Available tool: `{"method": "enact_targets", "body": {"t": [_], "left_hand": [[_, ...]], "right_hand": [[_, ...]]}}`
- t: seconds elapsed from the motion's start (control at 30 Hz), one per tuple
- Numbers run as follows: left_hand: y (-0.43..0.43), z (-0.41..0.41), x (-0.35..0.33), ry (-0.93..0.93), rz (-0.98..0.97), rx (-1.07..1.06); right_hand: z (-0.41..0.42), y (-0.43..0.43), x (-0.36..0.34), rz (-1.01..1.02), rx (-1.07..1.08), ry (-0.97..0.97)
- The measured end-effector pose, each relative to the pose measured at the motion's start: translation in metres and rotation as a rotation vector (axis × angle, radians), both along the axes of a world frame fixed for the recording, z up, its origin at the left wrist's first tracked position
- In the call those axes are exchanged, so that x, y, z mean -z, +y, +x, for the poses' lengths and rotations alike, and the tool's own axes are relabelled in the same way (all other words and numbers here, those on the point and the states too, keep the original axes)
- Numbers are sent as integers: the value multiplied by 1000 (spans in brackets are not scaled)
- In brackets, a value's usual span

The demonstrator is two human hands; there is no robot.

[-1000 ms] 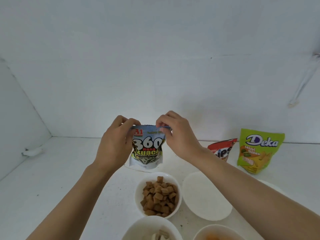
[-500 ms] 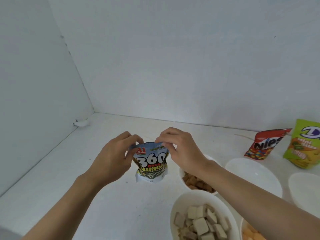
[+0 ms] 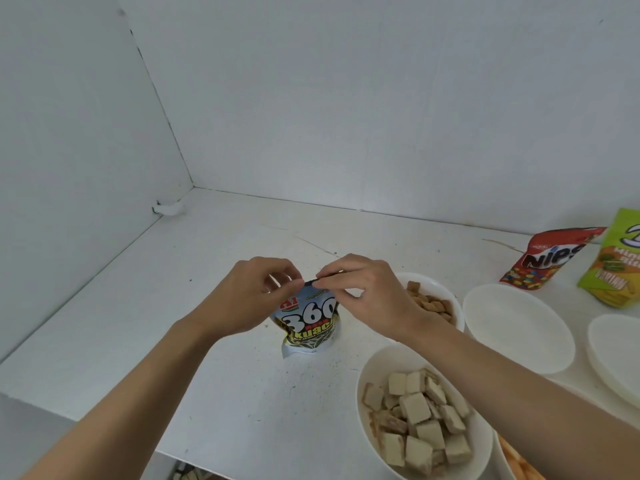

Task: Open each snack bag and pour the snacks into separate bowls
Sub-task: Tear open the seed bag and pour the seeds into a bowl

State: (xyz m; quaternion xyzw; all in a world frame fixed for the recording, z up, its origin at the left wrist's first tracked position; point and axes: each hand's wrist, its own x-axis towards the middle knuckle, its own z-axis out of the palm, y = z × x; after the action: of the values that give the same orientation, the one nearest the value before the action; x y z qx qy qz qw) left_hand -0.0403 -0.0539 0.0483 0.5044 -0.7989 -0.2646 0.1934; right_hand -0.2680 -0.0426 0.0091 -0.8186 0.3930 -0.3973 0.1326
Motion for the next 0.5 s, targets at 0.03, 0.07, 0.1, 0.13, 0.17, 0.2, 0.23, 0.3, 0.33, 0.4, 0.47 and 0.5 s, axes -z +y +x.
{"method": "enact_targets", "body": {"t": [0.03, 0.07, 0.1, 0.13, 0.17, 0.2, 0.23, 0.3, 0.33, 0.4, 0.47, 0.5], "left_hand": [[-2, -1, 0, 21, 52, -9], [-4, -2, -1, 48, 117, -16], [-6, -3, -2, 77, 186, -22], [-6, -3, -3, 100, 254, -28], [-6, -4, -4, 113, 315, -30], [-5, -4, -5, 118, 361, -27], [-4, -5, -5, 118, 394, -24], [-1, -7, -6, 110, 428, -20], [2, -9, -6, 107, 431, -19], [6, -14, -6, 98, 400, -31], [11, -17, -6, 97, 344, -56], [13, -19, -7, 108, 321, -68]], "right_hand": [[2, 1, -1, -1, -3, 10], [3, 2, -2, 2, -8, 26], [4, 3, -3, 20, -13, 47], [5, 3, -5, 56, -17, 68], [6, 3, -7, 103, -22, 90], [7, 4, -9, 143, -29, 116], [8, 4, -11, 167, -41, 148], [9, 4, -11, 156, -72, 213], [9, 4, -10, 136, -83, 244], [6, 3, -8, 90, -79, 290], [3, 3, -5, 35, -62, 289], [2, 3, -3, 4, -52, 278]]}}
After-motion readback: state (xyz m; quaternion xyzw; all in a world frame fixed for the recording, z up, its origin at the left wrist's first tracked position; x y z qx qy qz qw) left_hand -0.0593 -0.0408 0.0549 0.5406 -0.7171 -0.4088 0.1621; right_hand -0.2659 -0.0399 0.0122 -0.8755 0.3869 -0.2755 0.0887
